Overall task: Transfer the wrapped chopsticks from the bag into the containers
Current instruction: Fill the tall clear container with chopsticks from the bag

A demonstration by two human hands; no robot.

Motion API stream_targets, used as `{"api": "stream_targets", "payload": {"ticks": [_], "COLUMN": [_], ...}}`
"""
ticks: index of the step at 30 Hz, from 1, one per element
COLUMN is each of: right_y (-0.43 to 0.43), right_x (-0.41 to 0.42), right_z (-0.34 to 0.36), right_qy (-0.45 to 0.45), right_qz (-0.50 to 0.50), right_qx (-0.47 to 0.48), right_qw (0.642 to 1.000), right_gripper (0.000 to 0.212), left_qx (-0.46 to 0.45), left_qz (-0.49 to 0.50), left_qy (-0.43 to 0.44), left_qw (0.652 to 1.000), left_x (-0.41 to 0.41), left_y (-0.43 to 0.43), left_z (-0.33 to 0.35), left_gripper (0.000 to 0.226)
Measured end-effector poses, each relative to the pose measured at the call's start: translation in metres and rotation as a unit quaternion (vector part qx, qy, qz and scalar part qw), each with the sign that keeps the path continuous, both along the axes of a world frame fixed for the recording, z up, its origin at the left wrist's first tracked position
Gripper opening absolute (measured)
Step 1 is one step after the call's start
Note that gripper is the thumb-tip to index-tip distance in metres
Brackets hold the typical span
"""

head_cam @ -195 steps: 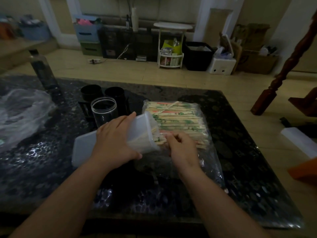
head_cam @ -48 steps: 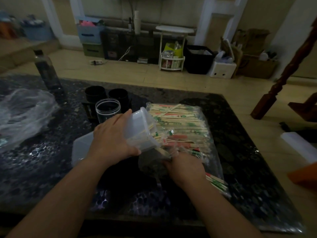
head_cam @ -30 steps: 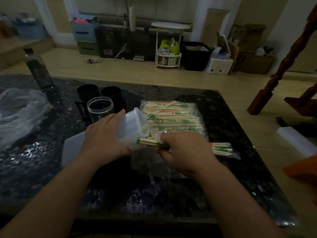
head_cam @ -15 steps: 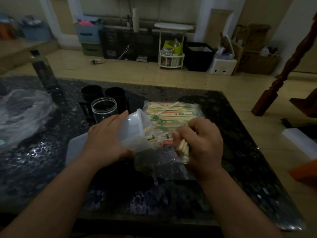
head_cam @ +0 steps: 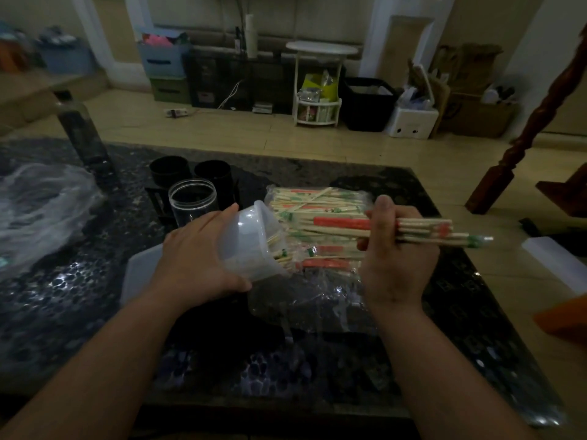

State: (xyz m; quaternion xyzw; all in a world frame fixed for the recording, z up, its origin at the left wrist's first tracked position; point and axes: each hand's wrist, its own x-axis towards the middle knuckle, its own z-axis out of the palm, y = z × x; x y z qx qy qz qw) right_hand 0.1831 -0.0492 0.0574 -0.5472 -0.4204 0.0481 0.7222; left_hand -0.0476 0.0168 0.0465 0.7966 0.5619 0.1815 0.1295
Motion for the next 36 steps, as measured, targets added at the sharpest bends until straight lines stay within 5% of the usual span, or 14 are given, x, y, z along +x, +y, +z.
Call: {"api": "stream_targets", "payload": {"ticks": [5, 14, 18, 22, 27, 29, 33, 36], "right_y": [0.001, 0.007, 0.010, 0.017, 0.014, 0.017, 0.019, 0.020], "right_x": [-0.002, -0.005, -0.008, -0.006, -0.008, -0.008, -0.006, -0.007], "right_z": [0.000, -0.006, -0.013, -0.013, -0.024, -0.023, -0.016, -0.029], "right_qy": [0.121, 0.142, 0.254, 0.366, 0.258, 0.323, 0.394, 0.201], "right_qz": [0.028, 0.099, 0.252, 0.204, 0.220, 0.186, 0.103, 0.125], "right_qx": [-0.018, -0.135, -0.259, -0.185, -0.305, -0.264, -0.159, -0.282], "right_qw": [0.992, 0.976, 0.897, 0.889, 0.890, 0.890, 0.899, 0.930], "right_gripper": [0.030, 0.017, 0.009, 0.019, 0.012, 0.023, 0.004, 0.013], "left_qx": [-0.002, -0.018, -0.018, -0.015, -0.012, -0.013, -0.013, -0.010], "left_qz": [-0.009, -0.041, -0.045, -0.044, -0.046, -0.047, -0.048, -0.046], "left_qy": [0.004, -0.005, -0.009, -0.010, -0.005, -0.001, 0.010, 0.017], "left_qw": [1.000, 0.999, 0.999, 0.999, 0.999, 0.999, 0.999, 0.999], "left_x": [-0.002, -0.001, -0.001, -0.001, 0.001, 0.000, -0.001, -0.001], "left_y": [0.001, -0.003, -0.003, -0.003, -0.002, -0.002, 0.000, 0.002], "left_z": [0.001, 0.002, 0.001, 0.000, 0.000, -0.001, -0.003, -0.005], "left_gripper": [0.130, 0.133, 0.131, 0.130, 0.130, 0.132, 0.131, 0.131]}}
